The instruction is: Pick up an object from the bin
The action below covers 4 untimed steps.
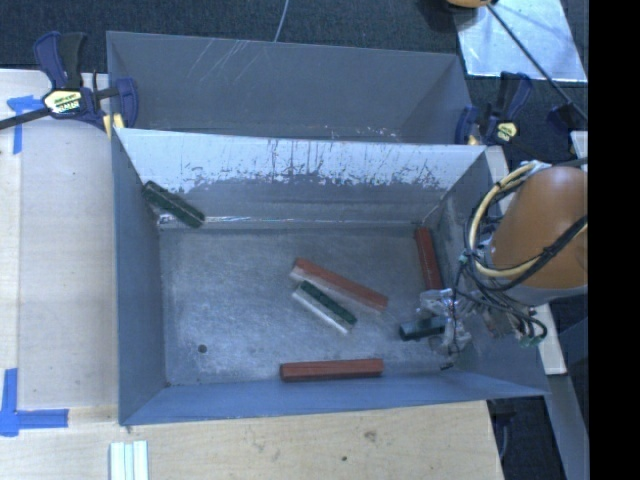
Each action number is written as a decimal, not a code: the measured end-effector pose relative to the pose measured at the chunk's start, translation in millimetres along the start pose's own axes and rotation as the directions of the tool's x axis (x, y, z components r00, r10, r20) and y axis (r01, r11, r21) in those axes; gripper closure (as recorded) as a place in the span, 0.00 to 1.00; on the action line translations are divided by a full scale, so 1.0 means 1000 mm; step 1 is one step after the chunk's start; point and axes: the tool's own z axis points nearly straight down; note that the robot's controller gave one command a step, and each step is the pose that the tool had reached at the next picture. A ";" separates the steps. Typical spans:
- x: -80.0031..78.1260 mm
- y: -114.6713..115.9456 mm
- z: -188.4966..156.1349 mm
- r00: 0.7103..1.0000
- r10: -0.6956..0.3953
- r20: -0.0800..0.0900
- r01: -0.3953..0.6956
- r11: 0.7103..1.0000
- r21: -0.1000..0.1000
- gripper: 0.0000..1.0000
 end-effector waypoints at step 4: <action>-0.002 -0.001 -0.059 1.000 0.000 0.009 0.000 1.000 0.004 1.00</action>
Offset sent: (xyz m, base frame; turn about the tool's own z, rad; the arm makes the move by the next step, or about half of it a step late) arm 0.0000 0.0002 0.0022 0.0000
